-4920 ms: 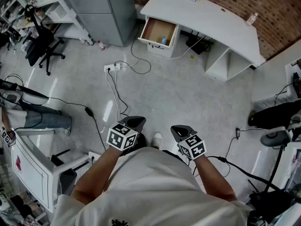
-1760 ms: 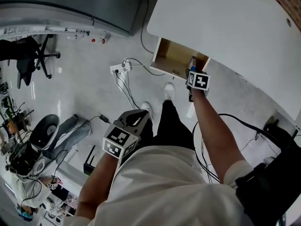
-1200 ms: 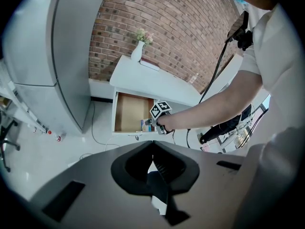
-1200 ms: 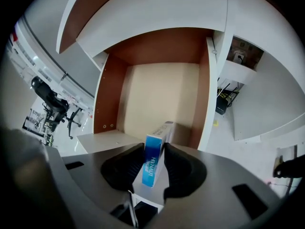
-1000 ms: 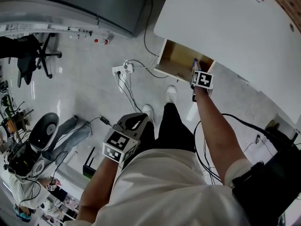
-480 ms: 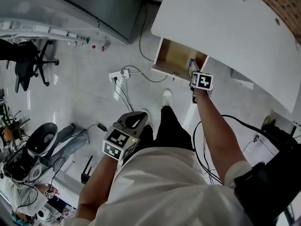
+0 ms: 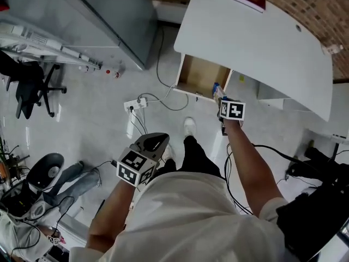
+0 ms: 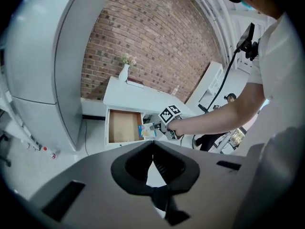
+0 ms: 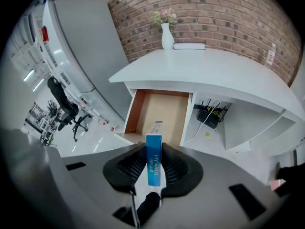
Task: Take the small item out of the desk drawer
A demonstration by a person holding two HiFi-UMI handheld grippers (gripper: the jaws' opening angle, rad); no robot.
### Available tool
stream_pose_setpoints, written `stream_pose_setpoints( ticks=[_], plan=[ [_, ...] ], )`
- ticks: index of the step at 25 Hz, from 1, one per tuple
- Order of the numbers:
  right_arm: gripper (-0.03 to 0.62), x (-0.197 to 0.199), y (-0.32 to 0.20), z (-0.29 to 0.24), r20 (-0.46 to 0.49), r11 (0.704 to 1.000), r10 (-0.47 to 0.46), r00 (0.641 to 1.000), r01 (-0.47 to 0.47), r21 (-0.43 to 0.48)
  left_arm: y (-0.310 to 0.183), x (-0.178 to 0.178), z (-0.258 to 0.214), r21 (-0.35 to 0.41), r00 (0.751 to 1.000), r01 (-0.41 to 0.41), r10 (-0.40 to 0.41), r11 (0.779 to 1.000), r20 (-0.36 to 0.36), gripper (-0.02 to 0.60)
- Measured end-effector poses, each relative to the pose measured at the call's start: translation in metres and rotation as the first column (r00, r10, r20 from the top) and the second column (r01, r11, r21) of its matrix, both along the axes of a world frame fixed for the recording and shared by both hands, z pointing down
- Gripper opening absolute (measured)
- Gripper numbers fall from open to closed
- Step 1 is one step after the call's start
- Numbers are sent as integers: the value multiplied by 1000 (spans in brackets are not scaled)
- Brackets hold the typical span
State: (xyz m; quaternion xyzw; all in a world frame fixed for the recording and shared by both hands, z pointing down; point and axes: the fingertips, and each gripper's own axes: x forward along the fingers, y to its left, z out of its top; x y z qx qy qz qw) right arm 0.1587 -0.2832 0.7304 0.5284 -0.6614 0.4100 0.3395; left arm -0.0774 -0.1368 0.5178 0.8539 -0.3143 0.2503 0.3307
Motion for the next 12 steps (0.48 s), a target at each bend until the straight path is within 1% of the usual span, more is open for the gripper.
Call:
stream_pose_setpoints(
  ticks=[5, 9, 12],
  plan=[
    [114, -1, 21, -45, 9, 999, -21, 1000, 21, 32, 1, -5, -24, 35, 1000, -3, 5, 999, -29, 24],
    [114, -11, 56, -77, 29, 999, -19, 999, 17, 51, 21, -16, -39, 53, 999, -8, 10, 999, -50, 25],
    [114, -27, 84, -100, 39, 998, -25, 999, 22, 67, 38, -26, -50, 65, 997, -22, 26, 998, -66, 23]
  ],
)
